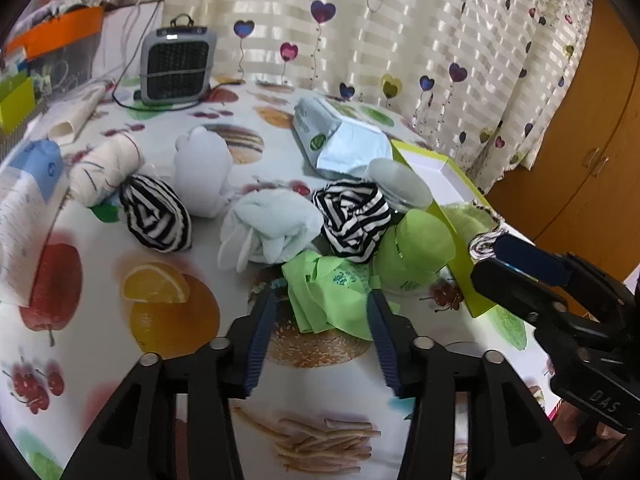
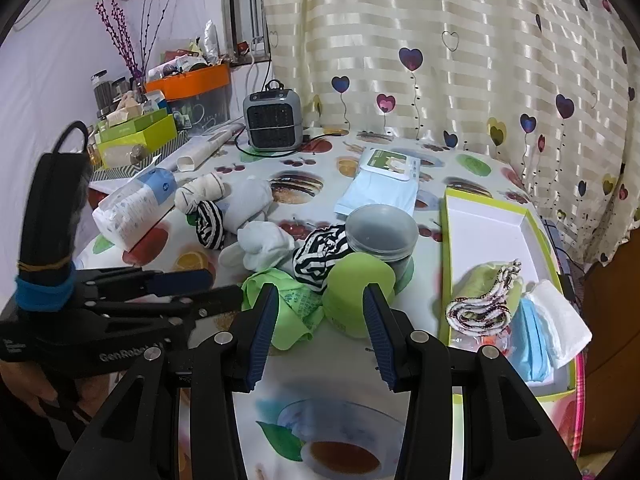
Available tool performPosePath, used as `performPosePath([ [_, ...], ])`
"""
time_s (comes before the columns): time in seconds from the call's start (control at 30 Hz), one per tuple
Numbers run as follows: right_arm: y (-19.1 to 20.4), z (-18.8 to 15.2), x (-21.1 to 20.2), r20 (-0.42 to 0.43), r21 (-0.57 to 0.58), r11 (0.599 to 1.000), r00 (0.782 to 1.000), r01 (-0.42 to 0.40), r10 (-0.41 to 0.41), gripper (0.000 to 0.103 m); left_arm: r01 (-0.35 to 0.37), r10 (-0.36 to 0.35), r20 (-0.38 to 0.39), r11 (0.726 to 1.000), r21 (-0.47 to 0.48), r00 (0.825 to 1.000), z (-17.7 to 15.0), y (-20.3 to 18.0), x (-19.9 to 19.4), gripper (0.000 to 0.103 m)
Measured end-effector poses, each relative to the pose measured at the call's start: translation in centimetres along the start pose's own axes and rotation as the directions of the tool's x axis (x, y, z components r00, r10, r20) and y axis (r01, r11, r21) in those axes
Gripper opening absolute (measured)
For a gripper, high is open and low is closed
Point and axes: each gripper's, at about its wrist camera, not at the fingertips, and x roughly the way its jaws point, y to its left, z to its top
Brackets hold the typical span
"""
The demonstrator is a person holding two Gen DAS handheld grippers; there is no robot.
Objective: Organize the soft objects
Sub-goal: 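Grasp the green cloth with the left gripper while the right reaches the white glove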
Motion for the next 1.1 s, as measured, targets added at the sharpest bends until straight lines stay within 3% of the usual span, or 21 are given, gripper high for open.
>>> performPosePath([
  [0.33, -0.5, 0.3, 1.0, -0.009, -0.001, 1.000, 1.000, -0.005, 0.005, 0.045, -0.011, 0.010, -0.072, 1.000, -0.015, 0.997, 0.3, -0.1, 4.0, 0.049],
  [0.43, -0.6, 0.3, 1.2, -0.011, 0.001, 1.000, 1.000, -0.004, 0.004, 0.045, -0.034, 0.034, -0.054, 0.999, -0.005, 0.998, 0.3, -0.3, 4.4, 0.049],
  [0.47, -0.7, 0.4, 1.3, -0.011, 0.002, 1.000, 1.000, -0.003, 0.003, 0.045, -0.041, 0.041, -0.052, 0.999, 0.002, 0.998, 0.3, -0.5, 4.5, 0.047],
  [0.57, -0.8, 0.5, 1.5, -0.012, 0.007, 1.000, 1.000, -0.003, 0.003, 0.045, -0.076, 0.078, -0.051, 0.996, 0.034, 0.996, 0.2, -0.8, 4.9, 0.018],
  [0.67, -0.7, 0.5, 1.5, -0.012, 0.006, 1.000, 1.000, -0.004, 0.004, 0.045, -0.087, 0.088, -0.048, 0.996, 0.033, 0.995, 0.1, -0.4, 4.8, 0.007],
  [1.1, 1.2, 1.5, 3.1, -0.025, -0.029, 0.999, 0.999, -0.045, 0.044, 0.045, -0.070, 0.070, 0.008, 0.998, 0.003, 0.998, -0.5, 2.0, 1.2, 0.004],
])
